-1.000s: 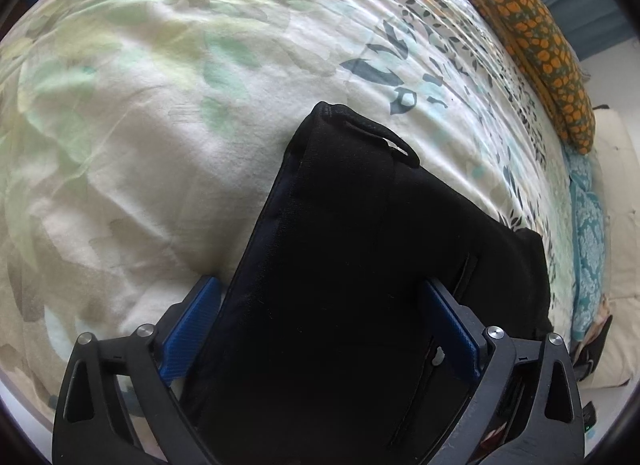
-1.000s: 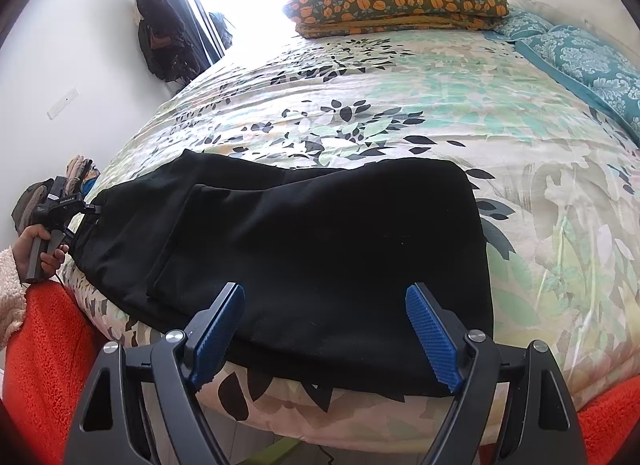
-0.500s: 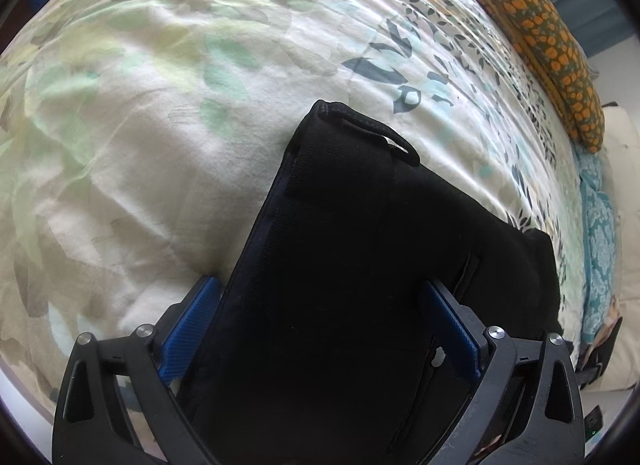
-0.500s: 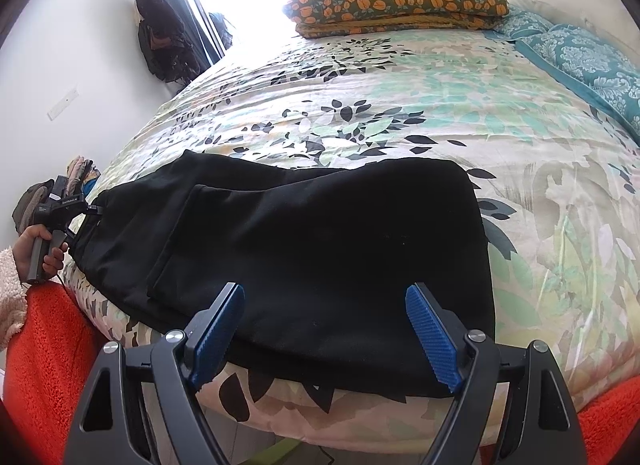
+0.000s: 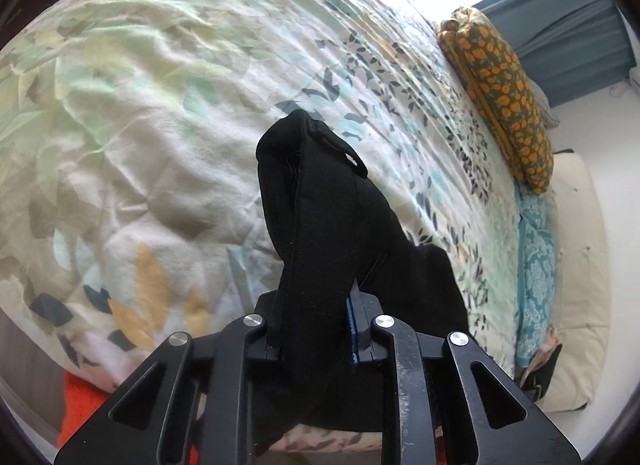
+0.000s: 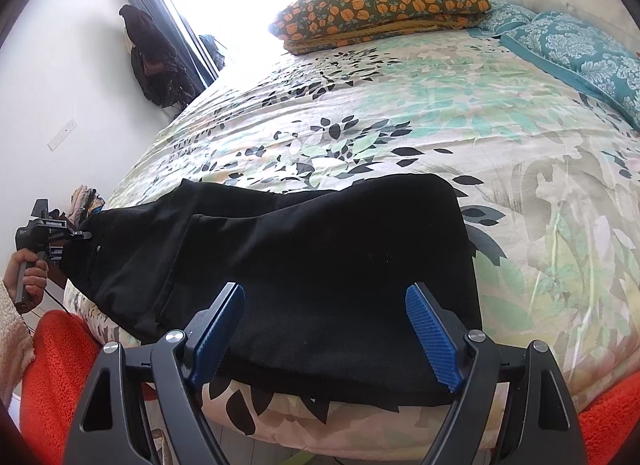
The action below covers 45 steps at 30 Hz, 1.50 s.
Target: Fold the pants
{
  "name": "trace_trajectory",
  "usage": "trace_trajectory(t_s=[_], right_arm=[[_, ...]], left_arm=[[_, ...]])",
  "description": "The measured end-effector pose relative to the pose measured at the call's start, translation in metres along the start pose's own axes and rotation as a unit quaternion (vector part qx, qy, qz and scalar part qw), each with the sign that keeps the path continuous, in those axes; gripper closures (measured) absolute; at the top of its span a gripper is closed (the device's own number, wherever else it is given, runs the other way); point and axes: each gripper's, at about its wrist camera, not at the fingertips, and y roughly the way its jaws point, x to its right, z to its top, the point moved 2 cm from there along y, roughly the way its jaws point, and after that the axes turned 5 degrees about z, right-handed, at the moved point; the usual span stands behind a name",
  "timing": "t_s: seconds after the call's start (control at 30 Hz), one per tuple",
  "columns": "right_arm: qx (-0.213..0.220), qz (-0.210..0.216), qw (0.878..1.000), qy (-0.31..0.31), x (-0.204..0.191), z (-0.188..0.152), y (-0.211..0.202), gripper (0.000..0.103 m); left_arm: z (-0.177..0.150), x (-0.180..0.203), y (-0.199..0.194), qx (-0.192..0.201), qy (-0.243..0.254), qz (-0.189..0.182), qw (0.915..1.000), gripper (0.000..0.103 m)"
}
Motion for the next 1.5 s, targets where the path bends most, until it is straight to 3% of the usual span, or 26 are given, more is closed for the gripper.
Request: trace_trajectory(t_s=[0.13,0.27,0.4,0.5,0.57,0.63,0.7,0.77,0.8,0.87,0.93,1.0,1.1,1.23,1.27,1.37,1.43,1.5], right_arm=[[0.021,0.011,0.999,0.036,0.014,0.007,-0.009,0.02],[0.036,0.019,0.996,0.085,0.035,0.011,-0.016,0.02],[0.044,0.026,0.992,0.114,0.05,0.012,-0.022,0.02],[0.04,0.037,0.991,0.126,0.057,0.012,-0.024,0.02],[0.033,0.048,0.99,0.128,0.058,0.01,-0.022,0.02],[0.032,0.064,0.989,0.132,0.059,0.008,-0.023,0.02],[0.037,0.085,0.987,0.134,0.058,0.007,-0.027,0.02],[0.042,0.109,0.985,0.131,0.056,0.006,-0.032,0.02],[0.042,0.126,0.982,0.133,0.055,0.004,-0.034,0.02],[0.037,0.176,0.972,0.152,0.055,0.001,-0.032,0.02],[0.024,0.232,0.957,0.17,0.05,0.001,-0.023,0.02],[0.001,0.264,0.951,0.163,0.036,0.003,-0.007,0.02],[-0.065,0.237,0.961,0.126,0.014,0.008,0.029,0.02],[-0.143,0.18,0.97,0.08,-0.009,0.004,0.073,0.02],[-0.154,0.16,0.972,0.073,-0.011,0.004,0.08,0.02],[-0.152,0.159,0.972,0.084,-0.015,0.007,0.088,0.02],[-0.165,0.172,0.967,0.085,-0.016,0.009,0.092,0.035],[-0.176,0.152,0.971,0.054,-0.023,0.01,0.093,0.068]], left_arm=[[-0.026,0.06,-0.025,-0.006,0.037,-0.058,0.9976,0.085],[-0.067,0.14,-0.024,-0.024,0.096,-0.093,0.9907,0.085],[-0.116,0.216,0.004,-0.059,0.144,-0.131,0.9791,0.085],[-0.159,0.264,0.047,-0.085,0.186,-0.121,0.9712,0.084],[-0.189,0.29,0.084,-0.098,0.24,-0.094,0.9613,0.07],[-0.216,0.3,0.124,-0.144,0.259,-0.085,0.9512,0.056],[-0.227,0.299,0.144,-0.171,0.239,-0.093,0.9513,0.055],[-0.226,0.297,0.135,-0.168,0.225,-0.118,0.9523,0.051],[-0.222,0.297,0.124,-0.158,0.229,-0.134,0.9513,0.046],[-0.212,0.295,0.096,-0.116,0.256,-0.13,0.9509,0.033],[-0.197,0.286,0.069,-0.067,0.282,-0.107,0.9509,0.032],[-0.182,0.266,0.053,-0.036,0.284,-0.09,0.954,0.032],[-0.167,0.225,0.05,-0.022,0.246,-0.073,0.9663,0.032],[-0.164,0.166,0.062,-0.034,0.177,-0.057,0.9819,0.032],[-0.165,0.154,0.065,-0.037,0.163,-0.055,0.9844,0.032],[-0.17,0.127,0.07,-0.04,0.138,-0.051,0.9883,0.032],[-0.171,0.119,0.073,-0.041,0.129,-0.047,0.9897,0.032],[-0.169,0.114,0.075,-0.041,0.123,-0.047,0.9904,0.032]])
